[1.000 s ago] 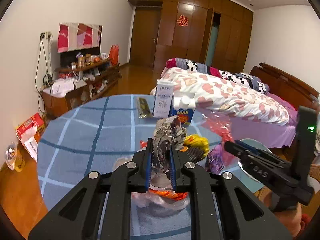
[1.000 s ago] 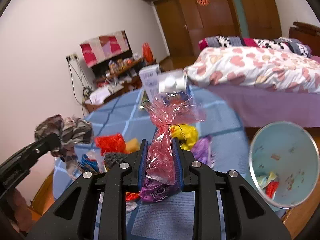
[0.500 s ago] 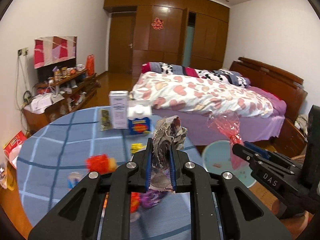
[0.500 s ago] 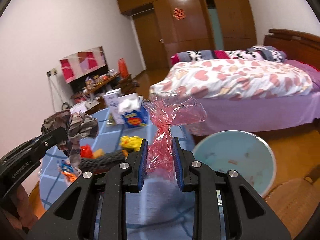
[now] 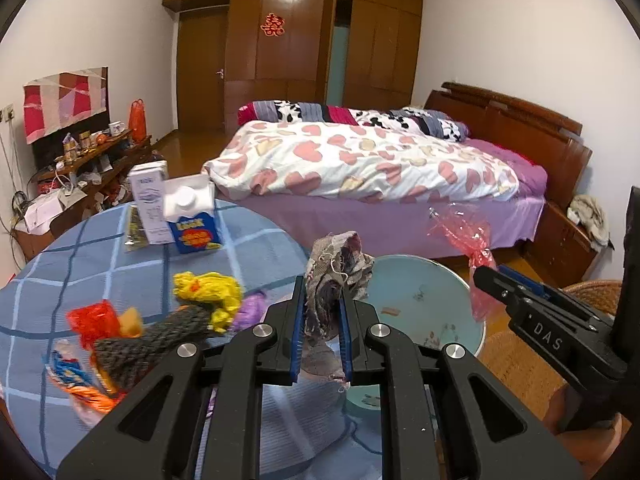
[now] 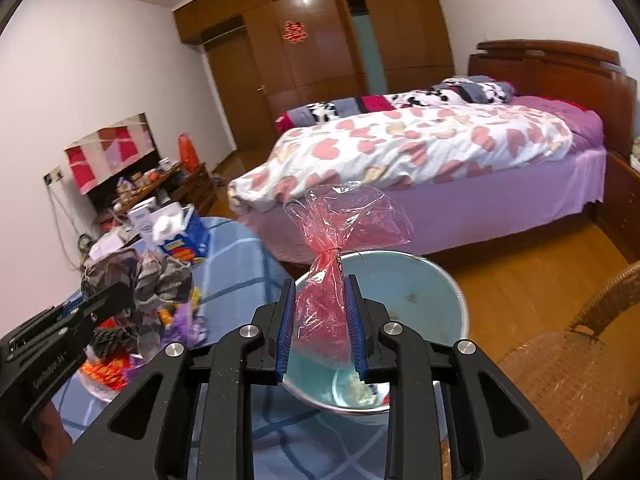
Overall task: Collect trash
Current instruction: 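Carry rag and pink bag over the wastebasket and open both tools, then move both open tools back over the remaining trash on the table, then grasp the black rope with left tool while right tool grasps purple wrapper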
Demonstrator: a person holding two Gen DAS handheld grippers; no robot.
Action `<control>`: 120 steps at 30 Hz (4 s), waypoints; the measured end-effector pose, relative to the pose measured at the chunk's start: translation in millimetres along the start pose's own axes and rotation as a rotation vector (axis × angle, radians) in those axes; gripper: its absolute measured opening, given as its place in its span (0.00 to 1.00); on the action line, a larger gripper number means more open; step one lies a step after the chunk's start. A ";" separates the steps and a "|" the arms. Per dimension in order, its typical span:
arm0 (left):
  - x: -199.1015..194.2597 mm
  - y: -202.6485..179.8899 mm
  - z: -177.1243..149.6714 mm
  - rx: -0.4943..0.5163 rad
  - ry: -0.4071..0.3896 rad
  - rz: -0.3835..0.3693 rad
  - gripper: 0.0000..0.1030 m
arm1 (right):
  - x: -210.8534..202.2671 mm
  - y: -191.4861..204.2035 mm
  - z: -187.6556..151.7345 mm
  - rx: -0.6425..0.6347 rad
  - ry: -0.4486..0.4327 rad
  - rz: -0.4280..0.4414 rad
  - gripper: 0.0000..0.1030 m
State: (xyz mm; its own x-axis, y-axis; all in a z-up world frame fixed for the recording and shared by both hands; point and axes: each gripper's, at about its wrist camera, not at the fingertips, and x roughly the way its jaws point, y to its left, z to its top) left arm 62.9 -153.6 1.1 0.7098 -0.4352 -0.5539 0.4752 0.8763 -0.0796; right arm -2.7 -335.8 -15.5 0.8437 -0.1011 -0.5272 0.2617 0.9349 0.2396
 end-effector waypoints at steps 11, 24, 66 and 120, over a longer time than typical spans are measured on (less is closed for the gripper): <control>40.2 -50.6 -0.5 0.062 0.036 -0.051 0.14 | 23.7 -44.7 -12.7 0.083 0.051 -0.110 0.25; 85.5 -82.6 -4.6 0.082 0.092 -0.057 0.14 | 47.4 -68.5 -25.6 0.135 0.122 -0.141 0.25; 39.2 2.4 -14.7 0.007 0.076 0.149 0.86 | 19.4 -18.8 -26.9 0.063 0.033 -0.181 0.89; -28.0 171.3 -14.4 -0.101 0.029 0.216 0.21 | 86.9 143.7 -60.6 -0.113 0.268 0.109 0.68</control>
State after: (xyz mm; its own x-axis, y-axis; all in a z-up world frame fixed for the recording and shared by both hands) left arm 116.9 11.7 -8.9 0.7732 -0.2304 -0.5909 0.2583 0.9653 -0.0384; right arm 79.8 -189.6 -76.3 0.7065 0.0815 -0.7030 0.1097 0.9687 0.2226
